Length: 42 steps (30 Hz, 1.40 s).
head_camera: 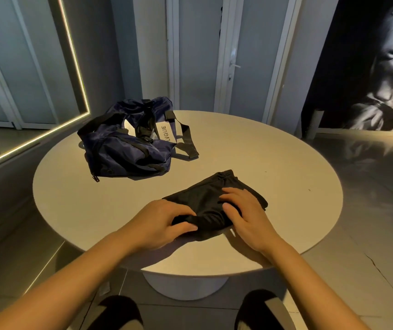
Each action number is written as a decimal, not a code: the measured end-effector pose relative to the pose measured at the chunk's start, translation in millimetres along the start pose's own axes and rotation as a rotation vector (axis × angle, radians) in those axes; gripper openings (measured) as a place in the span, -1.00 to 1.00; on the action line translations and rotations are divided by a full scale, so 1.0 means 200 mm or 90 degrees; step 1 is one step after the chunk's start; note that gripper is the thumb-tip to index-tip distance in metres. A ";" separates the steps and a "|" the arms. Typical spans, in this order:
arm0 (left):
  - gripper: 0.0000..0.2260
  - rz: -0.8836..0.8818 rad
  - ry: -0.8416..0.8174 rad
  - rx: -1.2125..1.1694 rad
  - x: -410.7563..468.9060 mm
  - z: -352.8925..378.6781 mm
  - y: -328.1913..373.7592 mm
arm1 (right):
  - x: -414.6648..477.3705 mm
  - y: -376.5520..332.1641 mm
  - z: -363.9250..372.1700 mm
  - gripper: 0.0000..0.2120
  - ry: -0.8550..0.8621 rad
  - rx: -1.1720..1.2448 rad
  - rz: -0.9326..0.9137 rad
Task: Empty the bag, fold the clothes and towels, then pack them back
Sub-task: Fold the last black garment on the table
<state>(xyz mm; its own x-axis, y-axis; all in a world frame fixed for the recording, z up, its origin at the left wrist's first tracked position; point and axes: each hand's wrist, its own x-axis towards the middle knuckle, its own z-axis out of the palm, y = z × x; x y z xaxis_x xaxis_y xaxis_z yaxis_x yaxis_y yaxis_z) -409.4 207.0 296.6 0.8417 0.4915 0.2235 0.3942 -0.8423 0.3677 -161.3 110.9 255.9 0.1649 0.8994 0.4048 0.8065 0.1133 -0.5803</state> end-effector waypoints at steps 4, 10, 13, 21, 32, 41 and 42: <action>-0.82 -0.012 -0.110 -0.027 0.13 -0.14 0.08 | -0.09 -0.12 -0.01 -0.50 -0.053 -0.043 -0.129; -0.80 -0.060 -0.082 -0.126 0.24 -0.15 0.18 | -0.13 -0.16 -0.01 -0.82 -0.044 0.064 -0.036; -0.63 -0.077 -0.092 -0.193 0.19 -0.15 0.12 | -0.14 -0.14 -0.04 -0.83 0.020 0.193 0.045; -0.96 -0.137 0.007 -0.302 0.26 -0.12 0.04 | -0.08 -0.14 -0.13 -0.71 0.044 0.389 0.127; -0.74 -0.253 0.087 -0.626 0.52 0.10 0.10 | -0.04 -0.03 -0.16 -0.79 0.234 0.493 0.345; -0.64 -0.336 0.179 -0.228 0.73 0.33 0.05 | 0.08 0.10 -0.11 -0.74 0.298 0.361 0.434; -0.62 -0.353 0.185 -0.162 0.74 0.34 0.05 | 0.08 0.11 -0.12 -0.77 0.292 0.338 0.440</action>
<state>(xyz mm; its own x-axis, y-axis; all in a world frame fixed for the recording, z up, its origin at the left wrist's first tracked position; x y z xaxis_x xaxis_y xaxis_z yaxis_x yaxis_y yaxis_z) -255.5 255.3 272.1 0.3927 0.9056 0.1605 0.6100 -0.3870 0.6915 -127.7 118.6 266.3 0.7993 0.6003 0.0267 0.1077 -0.0993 -0.9892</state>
